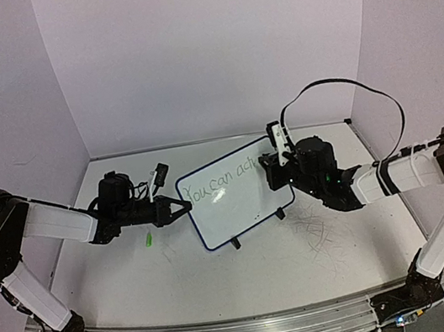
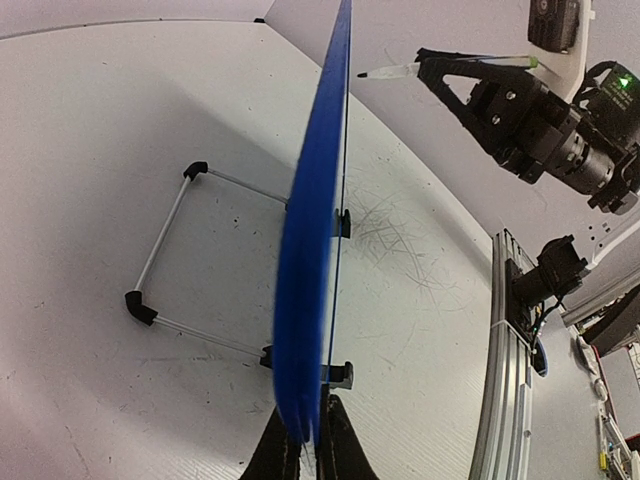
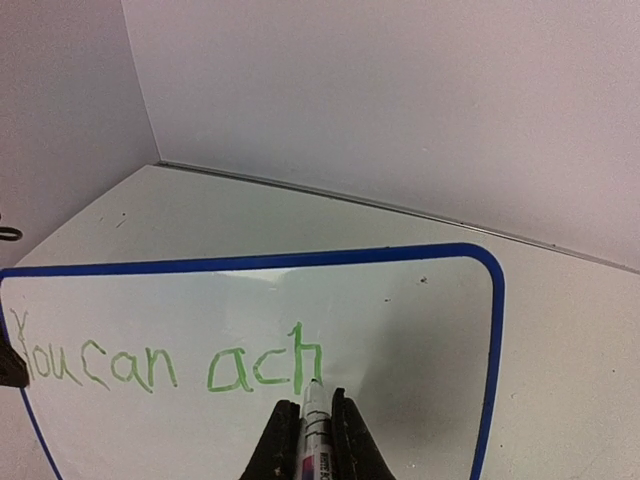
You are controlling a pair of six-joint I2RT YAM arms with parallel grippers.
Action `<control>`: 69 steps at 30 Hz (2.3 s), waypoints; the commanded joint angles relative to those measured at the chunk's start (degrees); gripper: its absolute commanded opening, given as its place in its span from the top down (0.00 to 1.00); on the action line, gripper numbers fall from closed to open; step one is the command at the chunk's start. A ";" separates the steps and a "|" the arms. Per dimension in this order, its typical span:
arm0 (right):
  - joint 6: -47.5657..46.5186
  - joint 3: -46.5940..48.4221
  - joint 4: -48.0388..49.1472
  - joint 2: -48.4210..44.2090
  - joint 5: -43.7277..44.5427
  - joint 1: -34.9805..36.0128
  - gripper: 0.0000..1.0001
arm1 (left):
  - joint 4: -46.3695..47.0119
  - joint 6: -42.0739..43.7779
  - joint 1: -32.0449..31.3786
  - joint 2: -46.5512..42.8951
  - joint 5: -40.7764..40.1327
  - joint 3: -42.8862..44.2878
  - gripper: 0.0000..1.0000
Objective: Write a sentence on the whiteboard
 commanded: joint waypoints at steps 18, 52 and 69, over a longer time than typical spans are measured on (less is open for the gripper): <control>-0.24 4.74 2.57 1.73 0.83 -0.82 1.00 | -3.63 4.23 0.10 1.49 -3.68 1.14 1.00; 1.14 1.20 2.18 -1.46 0.49 -0.85 1.00 | -3.73 3.96 0.10 1.10 -3.55 1.26 1.00; -0.07 3.05 3.13 1.07 1.71 -0.86 1.00 | -3.82 4.21 0.11 1.37 -3.64 1.23 1.00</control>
